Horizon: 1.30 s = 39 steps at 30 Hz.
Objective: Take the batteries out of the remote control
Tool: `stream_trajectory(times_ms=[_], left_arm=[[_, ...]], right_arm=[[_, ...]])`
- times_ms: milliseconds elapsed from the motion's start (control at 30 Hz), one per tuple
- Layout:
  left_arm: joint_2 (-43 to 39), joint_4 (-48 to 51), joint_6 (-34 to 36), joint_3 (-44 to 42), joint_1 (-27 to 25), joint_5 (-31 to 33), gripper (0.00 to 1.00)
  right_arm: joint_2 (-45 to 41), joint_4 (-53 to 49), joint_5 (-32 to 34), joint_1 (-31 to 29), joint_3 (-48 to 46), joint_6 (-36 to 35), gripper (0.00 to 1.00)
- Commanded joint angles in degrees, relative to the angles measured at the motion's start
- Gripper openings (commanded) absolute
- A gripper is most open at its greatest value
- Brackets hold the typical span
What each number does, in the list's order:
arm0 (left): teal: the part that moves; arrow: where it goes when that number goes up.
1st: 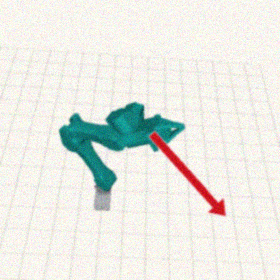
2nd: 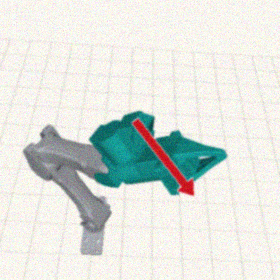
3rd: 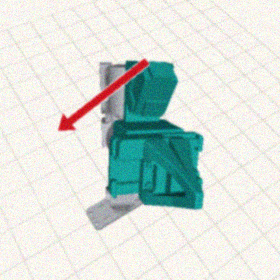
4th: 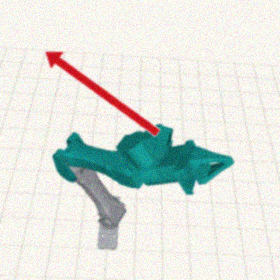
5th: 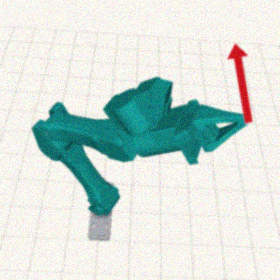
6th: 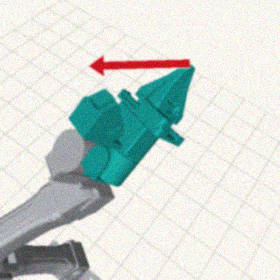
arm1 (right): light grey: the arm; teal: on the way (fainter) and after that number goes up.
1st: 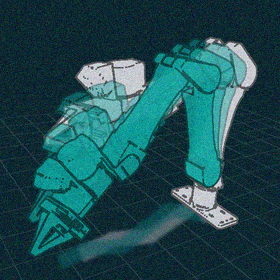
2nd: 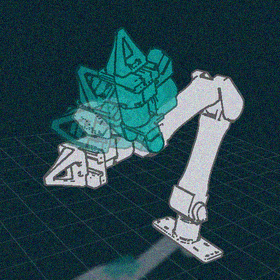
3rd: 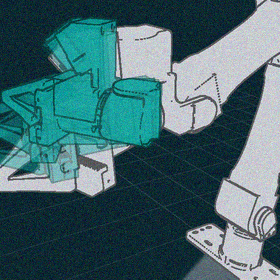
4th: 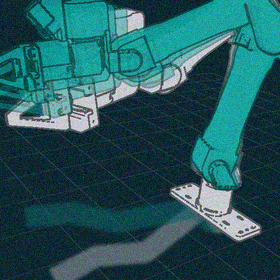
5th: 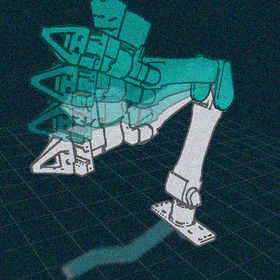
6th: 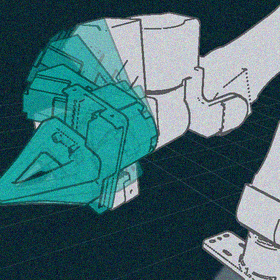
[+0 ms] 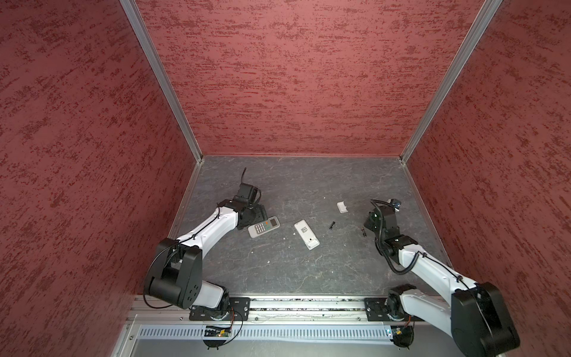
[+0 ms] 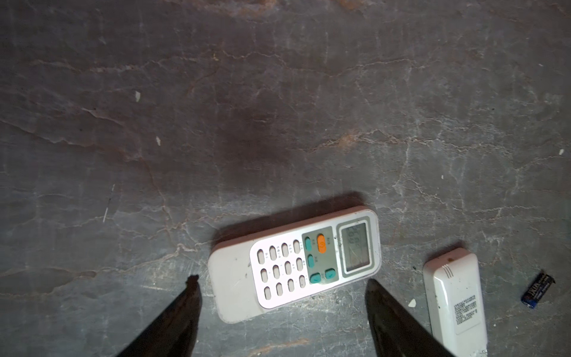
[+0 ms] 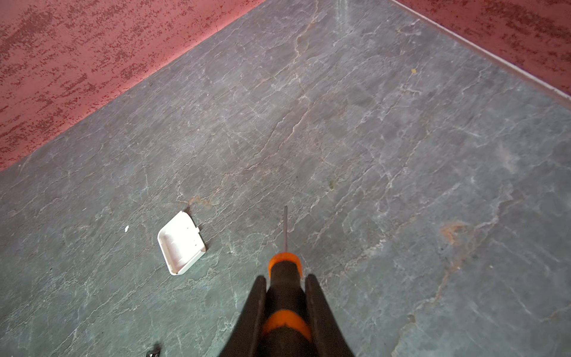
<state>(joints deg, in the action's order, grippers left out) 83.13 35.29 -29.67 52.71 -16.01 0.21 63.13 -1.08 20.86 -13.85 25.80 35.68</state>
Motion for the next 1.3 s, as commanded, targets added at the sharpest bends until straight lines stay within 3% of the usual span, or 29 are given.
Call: stream_trajectory(times_ms=[0,667,1267], left_arm=[[1.1,0.8,1.5,-0.3,1.2,-1.5,0.83],[4.7,0.8,2.7,0.9,2.1,-2.7,0.82],[4.8,1.0,3.2,-1.7,1.6,-5.1,0.79]], right_arm=[[0.2,0.5,-1.6,0.5,-0.6,2.2,0.1],[-4.2,-10.5,-1.2,0.6,-1.3,10.3,0.5],[-5.3,-15.5,-3.3,0.6,-0.4,14.8,0.61]])
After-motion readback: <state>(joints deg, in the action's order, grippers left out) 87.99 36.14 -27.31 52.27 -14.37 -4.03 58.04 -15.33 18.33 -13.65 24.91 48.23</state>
